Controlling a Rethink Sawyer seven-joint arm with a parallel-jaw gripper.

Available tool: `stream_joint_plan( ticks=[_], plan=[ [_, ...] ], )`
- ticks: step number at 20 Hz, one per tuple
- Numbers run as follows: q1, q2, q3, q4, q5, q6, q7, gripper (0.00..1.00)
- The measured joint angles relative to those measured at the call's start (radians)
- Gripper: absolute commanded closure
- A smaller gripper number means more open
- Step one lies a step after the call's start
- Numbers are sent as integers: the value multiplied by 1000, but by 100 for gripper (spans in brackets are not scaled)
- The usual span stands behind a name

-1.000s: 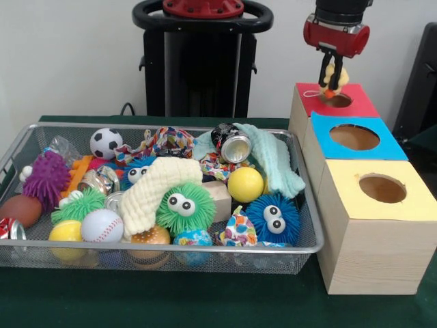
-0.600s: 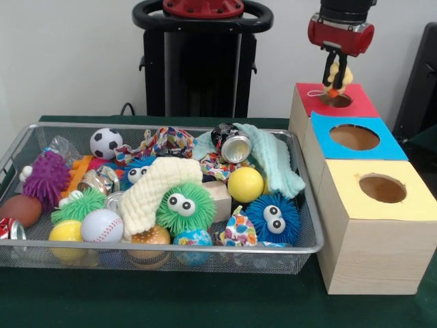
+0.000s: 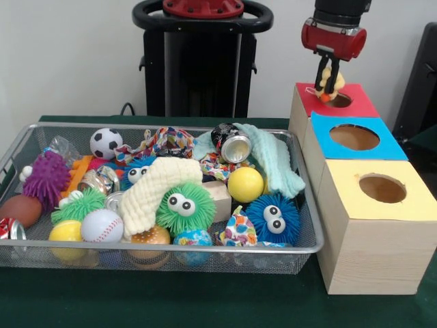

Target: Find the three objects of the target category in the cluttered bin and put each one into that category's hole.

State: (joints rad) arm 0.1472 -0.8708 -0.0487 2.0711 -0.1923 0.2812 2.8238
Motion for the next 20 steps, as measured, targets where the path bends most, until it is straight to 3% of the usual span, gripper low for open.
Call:
stream_joint_plan(
  ticks=[9,20],
  plan=[
    [17,26,-28,0,13,-65,0,100],
    [18,27,-32,0,25,-70,0,100]
  ],
)
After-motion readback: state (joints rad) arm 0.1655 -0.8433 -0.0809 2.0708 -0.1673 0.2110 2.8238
